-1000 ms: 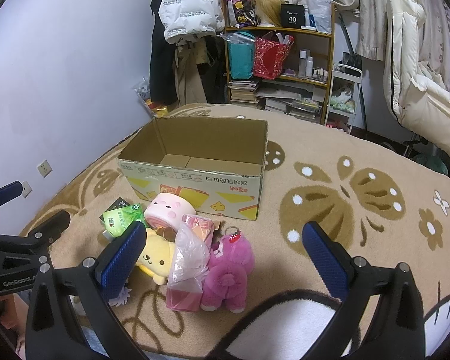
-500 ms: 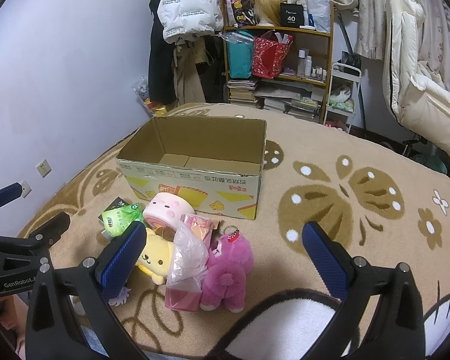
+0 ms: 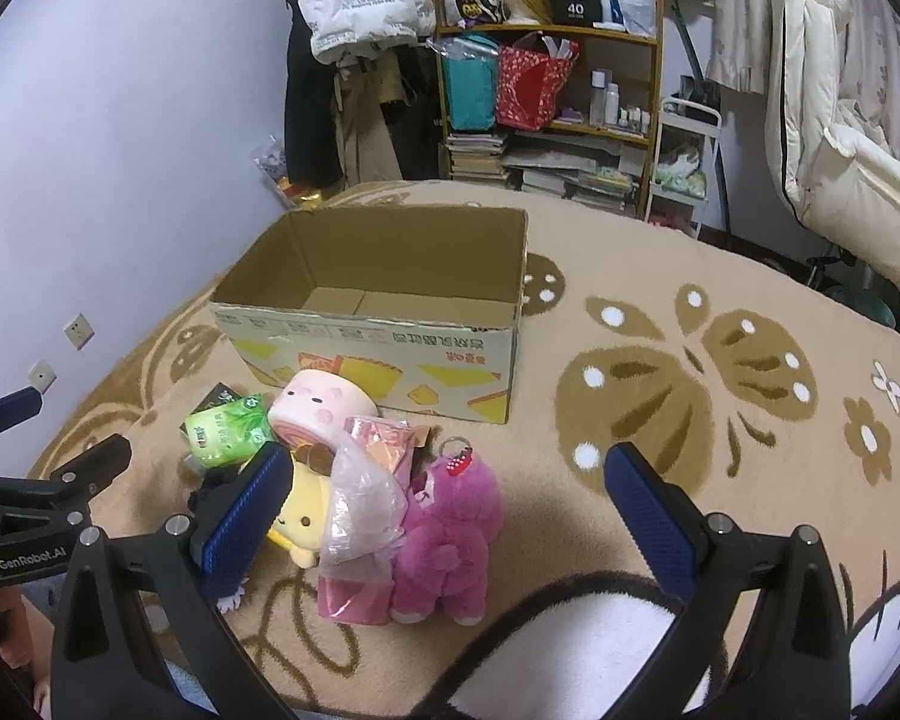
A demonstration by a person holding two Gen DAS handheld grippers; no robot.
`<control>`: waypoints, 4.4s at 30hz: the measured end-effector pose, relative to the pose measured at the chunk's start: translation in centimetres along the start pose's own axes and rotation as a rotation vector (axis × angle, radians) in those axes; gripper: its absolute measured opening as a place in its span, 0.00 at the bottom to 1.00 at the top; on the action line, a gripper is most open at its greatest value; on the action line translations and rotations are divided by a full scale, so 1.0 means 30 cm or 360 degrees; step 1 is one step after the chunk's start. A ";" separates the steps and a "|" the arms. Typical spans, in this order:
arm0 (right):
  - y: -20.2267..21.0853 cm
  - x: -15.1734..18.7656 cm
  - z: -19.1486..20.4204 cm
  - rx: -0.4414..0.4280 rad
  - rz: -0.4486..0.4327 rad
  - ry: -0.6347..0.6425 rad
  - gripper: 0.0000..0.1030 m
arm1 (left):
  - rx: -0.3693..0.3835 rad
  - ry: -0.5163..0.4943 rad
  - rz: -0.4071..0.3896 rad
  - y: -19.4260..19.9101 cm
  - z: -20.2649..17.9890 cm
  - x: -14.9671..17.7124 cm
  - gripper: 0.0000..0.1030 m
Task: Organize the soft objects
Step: 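Lower the left tool onto the navy plush doll while the right tool descends to the pink bear, then lift the navy doll with the left tool while the right tool lifts the pink bear toward the box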
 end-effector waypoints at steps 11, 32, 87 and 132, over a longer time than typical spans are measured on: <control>-0.129 0.021 -0.033 0.0030 0.0175 -0.0084 0.98 | 0.0030 0.0052 0.0178 -0.111 0.001 0.017 1.00; -0.336 0.150 -0.078 0.0159 0.0537 -0.0076 0.72 | 0.0168 0.0027 0.0564 -0.319 -0.090 0.129 1.00; -0.408 0.132 -0.030 0.0008 0.0486 -0.0170 0.52 | 0.0190 -0.0023 0.0501 -0.316 -0.153 0.088 0.50; -0.095 -0.238 0.054 -0.0273 -0.0106 -0.0107 0.52 | -0.0147 -0.0122 -0.0470 -0.011 0.005 -0.449 0.50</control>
Point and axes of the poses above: each gripper's, at about its wrist camera, not at the fingertips, and y roughly against the way its jaws point, z to its left, x to its underside, the point moved 8 cm from there along -y, roughly the way its jaws point, and after that the axes turned 14 degrees about -y, right-handed, at the moved point
